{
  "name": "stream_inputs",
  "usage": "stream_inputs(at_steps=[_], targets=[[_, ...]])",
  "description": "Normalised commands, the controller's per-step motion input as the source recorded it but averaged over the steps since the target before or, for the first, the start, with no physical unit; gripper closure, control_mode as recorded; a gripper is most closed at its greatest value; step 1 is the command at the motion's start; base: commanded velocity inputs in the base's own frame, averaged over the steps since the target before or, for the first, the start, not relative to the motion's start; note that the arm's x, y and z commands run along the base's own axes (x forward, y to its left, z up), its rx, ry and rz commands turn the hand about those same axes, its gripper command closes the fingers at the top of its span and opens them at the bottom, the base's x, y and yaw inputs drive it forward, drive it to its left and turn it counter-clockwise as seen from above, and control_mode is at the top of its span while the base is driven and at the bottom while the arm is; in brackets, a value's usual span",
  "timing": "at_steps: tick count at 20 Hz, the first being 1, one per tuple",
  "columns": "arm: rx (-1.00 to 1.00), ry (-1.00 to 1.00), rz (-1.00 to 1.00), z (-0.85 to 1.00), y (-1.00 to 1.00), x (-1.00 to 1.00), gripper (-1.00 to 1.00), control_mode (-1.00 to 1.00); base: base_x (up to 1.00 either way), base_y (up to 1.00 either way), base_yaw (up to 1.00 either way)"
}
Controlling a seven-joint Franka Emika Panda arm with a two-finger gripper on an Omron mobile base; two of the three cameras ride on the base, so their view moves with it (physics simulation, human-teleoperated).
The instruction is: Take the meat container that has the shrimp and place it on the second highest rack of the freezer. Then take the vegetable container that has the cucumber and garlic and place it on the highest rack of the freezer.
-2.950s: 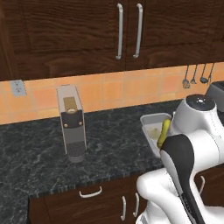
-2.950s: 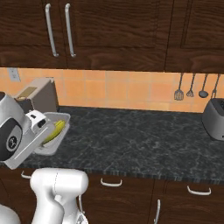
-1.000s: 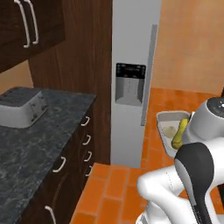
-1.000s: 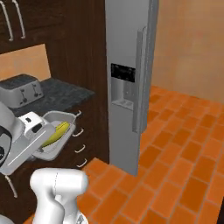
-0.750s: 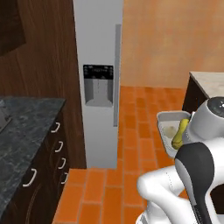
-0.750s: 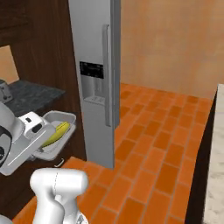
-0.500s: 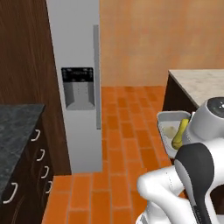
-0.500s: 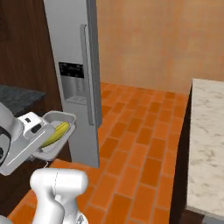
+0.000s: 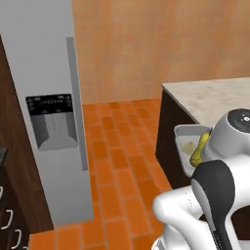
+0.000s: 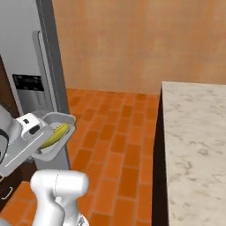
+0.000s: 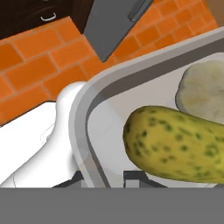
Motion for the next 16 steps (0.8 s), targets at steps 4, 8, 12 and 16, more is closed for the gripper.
stream_inputs(at_steps=[4,8,12,16], targets=[[0.00,0.00,0.00,0.00,0.00,0.00,1.00,1.00,0.73,-0.41,-0.25],[0.00,0.00,0.00,0.00,0.00,0.00,1.00,1.00,0.97,-0.27,-0.04],[0.00,0.00,0.00,0.00,0.00,0.00,1.00,1.00,1.00,-0.39,0.01],[0.00,0.00,0.00,0.00,0.00,0.00,1.00,1.00,0.98,-0.42,0.03]])
